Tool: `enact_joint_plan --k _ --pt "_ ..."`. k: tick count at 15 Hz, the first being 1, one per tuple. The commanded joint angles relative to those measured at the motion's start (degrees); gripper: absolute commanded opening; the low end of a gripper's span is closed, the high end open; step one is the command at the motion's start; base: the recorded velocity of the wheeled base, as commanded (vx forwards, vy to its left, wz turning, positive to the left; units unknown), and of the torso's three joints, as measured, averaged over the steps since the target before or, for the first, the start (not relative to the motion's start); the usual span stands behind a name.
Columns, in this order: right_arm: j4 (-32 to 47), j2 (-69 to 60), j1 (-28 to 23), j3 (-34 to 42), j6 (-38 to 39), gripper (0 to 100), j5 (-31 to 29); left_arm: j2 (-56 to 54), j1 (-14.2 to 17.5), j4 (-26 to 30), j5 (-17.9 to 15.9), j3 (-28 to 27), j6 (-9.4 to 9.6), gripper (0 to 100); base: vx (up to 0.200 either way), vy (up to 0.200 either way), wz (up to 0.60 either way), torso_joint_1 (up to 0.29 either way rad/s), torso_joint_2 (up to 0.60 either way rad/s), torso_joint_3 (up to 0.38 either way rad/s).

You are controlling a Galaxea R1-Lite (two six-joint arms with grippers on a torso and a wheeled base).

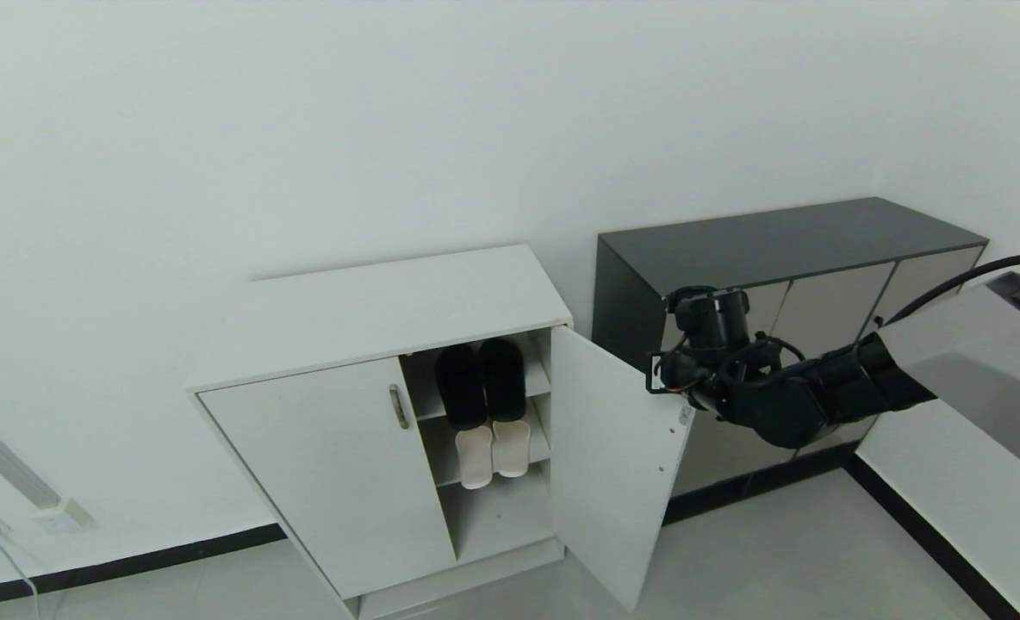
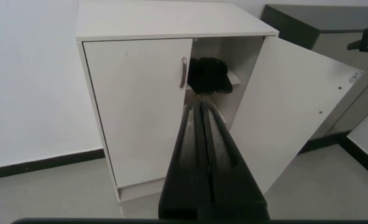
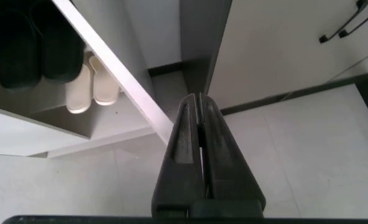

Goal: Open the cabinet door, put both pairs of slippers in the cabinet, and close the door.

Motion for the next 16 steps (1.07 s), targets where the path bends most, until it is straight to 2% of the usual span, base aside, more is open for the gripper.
enact_joint_plan --k 1,10,13,16 --pt "-0.01 2.05 -0.78 -0.33 0.04 0 0.01 0.05 0.01 -0.01 0.04 0.01 -0.02 0 0.000 0.000 0.00 0.000 0.00 0.000" --pt "-0.01 4.86 -1.04 -1.30 0.92 0 0.01 0.05 0.01 -0.01 0.04 0.01 -0.02 0 0.000 0.000 0.00 0.000 0.00 0.000" --pt "-0.09 3.80 1.07 -0.24 0.92 0 -0.17 0.05 0.01 -0.01 0.04 0.01 -0.02 0 0.000 0.000 0.00 0.000 0.00 0.000" --pt "-0.27 0.55 6.69 3.01 0.92 0 -0.52 0.05 0.01 -0.01 0.04 0.01 -0.02 0 0.000 0.000 0.00 0.000 0.00 0.000"
